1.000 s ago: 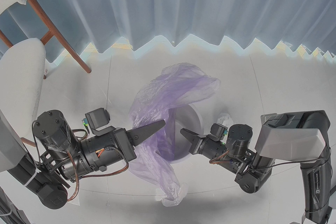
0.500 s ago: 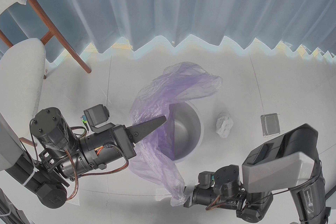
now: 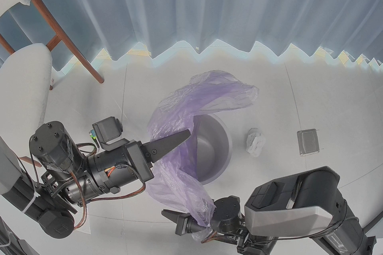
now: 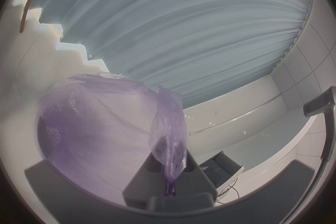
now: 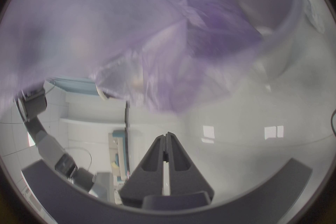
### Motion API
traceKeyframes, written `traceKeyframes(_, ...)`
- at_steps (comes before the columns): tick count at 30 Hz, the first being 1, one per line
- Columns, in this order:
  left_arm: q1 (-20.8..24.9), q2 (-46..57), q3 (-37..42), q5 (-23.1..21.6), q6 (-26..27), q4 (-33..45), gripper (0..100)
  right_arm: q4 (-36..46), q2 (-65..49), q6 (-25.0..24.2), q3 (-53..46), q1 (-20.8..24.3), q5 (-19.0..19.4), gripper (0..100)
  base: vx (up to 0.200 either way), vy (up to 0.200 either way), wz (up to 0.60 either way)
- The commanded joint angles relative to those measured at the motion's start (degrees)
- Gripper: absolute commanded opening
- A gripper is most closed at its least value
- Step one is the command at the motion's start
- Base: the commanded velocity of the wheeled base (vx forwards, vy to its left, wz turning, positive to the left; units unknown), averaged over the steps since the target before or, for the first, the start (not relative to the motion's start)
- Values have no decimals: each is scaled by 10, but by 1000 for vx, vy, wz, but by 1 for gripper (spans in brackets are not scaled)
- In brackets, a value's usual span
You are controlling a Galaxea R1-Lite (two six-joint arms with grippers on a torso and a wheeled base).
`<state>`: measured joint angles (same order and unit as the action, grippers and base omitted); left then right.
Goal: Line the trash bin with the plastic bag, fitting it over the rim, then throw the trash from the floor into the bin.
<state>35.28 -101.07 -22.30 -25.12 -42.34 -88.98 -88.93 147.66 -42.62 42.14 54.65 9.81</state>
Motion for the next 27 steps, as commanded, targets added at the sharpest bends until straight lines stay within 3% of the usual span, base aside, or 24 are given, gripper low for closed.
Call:
traceKeyframes(1, 3, 4, 1, 0, -1, -1, 0, -11, 21, -26, 110, -17, -45, 0, 0, 0, 0)
traceKeyframes(6, 3, 4, 2, 0, 0, -1, 0, -11, 29, -25, 157, -57, -101, 0, 0, 0, 0)
traceKeyframes(14, 3, 2, 4, 0, 0, -1, 0, -11, 18, -22, 160, -109, -123, 0, 0, 0, 0)
traceKeyframes(27, 2, -10, 7, 1, 0, 0, 0, -11, -48, -34, 29, -81, -122, 0, 0, 0, 0)
